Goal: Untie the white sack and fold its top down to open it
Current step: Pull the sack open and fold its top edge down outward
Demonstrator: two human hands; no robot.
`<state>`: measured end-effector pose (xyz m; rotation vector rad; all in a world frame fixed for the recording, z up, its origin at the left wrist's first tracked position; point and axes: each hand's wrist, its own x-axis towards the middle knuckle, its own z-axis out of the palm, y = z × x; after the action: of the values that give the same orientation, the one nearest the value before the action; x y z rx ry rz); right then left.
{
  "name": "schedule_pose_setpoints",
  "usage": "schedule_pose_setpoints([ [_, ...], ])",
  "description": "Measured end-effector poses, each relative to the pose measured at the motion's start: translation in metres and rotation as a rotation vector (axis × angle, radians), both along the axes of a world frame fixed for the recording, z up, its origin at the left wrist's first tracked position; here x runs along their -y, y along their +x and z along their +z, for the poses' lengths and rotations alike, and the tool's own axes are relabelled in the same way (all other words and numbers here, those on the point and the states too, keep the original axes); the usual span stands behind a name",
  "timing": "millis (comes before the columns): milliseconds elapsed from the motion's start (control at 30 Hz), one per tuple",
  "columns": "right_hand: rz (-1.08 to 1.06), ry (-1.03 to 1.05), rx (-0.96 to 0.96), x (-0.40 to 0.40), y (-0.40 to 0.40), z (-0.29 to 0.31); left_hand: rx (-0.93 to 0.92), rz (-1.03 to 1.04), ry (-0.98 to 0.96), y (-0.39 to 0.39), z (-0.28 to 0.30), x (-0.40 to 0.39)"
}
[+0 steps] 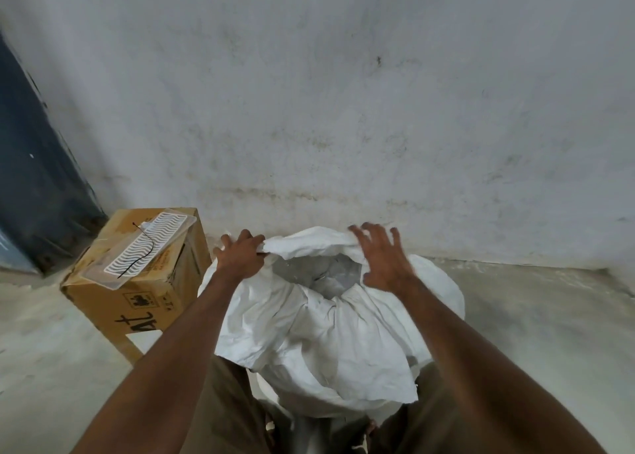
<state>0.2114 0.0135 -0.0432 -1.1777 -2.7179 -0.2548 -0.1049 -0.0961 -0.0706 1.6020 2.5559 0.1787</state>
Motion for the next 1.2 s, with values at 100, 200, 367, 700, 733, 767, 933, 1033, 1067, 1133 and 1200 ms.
schedule_pose_setpoints([
  [100,0.11,0.015,-0.051,0.021,-0.042,-0.01,0.024,-0.012,-0.04,0.009,0.009,-0.002],
  [200,0.047,0.063,-0.125,0.027,-0.076,-0.015,0.096,-0.083,-0.066,0.008,0.018,-0.004],
  [367,0.011,-0.066,-0.077,0.018,-0.093,-0.007,0.138,-0.221,-0.022,-0.008,0.036,0.007],
  [700,0.135,-0.206,-0.215,0.013,-0.116,0.021,-0.175,-0.271,0.079,0.045,0.05,-0.01],
  [733,0.151,-0.241,-0.249,0.012,-0.114,0.027,-0.071,-0.272,0.06,0.05,0.049,-0.015],
  [767,0.165,-0.259,-0.273,0.01,-0.109,0.033,0.027,-0.285,0.056,0.051,0.048,-0.02],
  [933,0.23,-0.256,-0.305,-0.005,-0.081,0.059,0.058,-0.448,0.242,0.04,0.059,-0.031],
  [1033,0.149,-0.122,-0.354,-0.004,-0.074,0.058,0.028,-0.431,0.284,0.035,0.073,-0.035],
  [1067,0.111,-0.075,-0.361,-0.001,-0.072,0.054,0.048,-0.427,0.298,0.034,0.076,-0.036],
  [1133,0.047,-0.074,-0.385,0.007,-0.072,0.046,0.123,-0.433,0.318,0.032,0.079,-0.035],
  [1200,0.048,-0.12,-0.411,0.014,-0.076,0.037,0.203,-0.435,0.309,0.031,0.078,-0.033],
])
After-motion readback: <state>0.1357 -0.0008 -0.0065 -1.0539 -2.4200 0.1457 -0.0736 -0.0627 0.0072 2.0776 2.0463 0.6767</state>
